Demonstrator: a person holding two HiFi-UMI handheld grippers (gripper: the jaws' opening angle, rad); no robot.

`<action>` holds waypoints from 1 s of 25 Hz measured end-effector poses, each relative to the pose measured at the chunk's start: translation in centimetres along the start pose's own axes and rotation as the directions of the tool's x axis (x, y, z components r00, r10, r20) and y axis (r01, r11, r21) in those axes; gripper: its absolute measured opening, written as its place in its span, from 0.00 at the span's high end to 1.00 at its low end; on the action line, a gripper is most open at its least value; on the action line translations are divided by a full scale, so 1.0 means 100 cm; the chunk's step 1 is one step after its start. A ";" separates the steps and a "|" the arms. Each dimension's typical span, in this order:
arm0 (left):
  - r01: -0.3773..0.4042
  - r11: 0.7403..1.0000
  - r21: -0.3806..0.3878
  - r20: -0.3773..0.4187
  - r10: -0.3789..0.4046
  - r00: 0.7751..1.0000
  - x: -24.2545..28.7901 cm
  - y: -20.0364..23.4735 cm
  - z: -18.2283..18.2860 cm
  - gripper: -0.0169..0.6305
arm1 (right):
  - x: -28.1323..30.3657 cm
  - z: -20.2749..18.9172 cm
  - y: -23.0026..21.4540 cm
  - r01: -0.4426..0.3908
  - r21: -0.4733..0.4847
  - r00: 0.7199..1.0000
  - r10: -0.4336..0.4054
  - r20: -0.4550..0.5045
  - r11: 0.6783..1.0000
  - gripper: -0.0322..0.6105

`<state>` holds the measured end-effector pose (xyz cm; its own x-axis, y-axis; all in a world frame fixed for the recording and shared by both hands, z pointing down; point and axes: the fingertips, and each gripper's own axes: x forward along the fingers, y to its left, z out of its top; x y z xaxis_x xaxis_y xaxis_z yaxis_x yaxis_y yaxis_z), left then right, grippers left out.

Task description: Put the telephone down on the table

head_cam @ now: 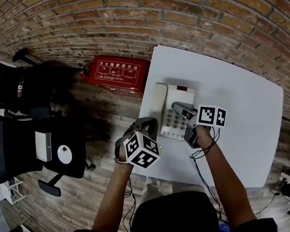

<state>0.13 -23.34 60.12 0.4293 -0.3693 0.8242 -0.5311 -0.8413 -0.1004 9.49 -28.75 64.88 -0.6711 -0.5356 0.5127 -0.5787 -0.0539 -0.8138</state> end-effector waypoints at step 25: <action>-0.015 1.000 0.004 -0.014 0.015 1.000 0.000 -0.005 0.002 0.96 | -0.008 0.000 -0.009 0.162 -0.037 0.986 -0.163 -0.023 0.986 0.42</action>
<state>0.56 -23.05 60.04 0.4110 -0.3766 0.8302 -0.5349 -0.8371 -0.1149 10.55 -28.33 65.22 -0.5786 -0.5001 0.6443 -0.6961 -0.1089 -0.7096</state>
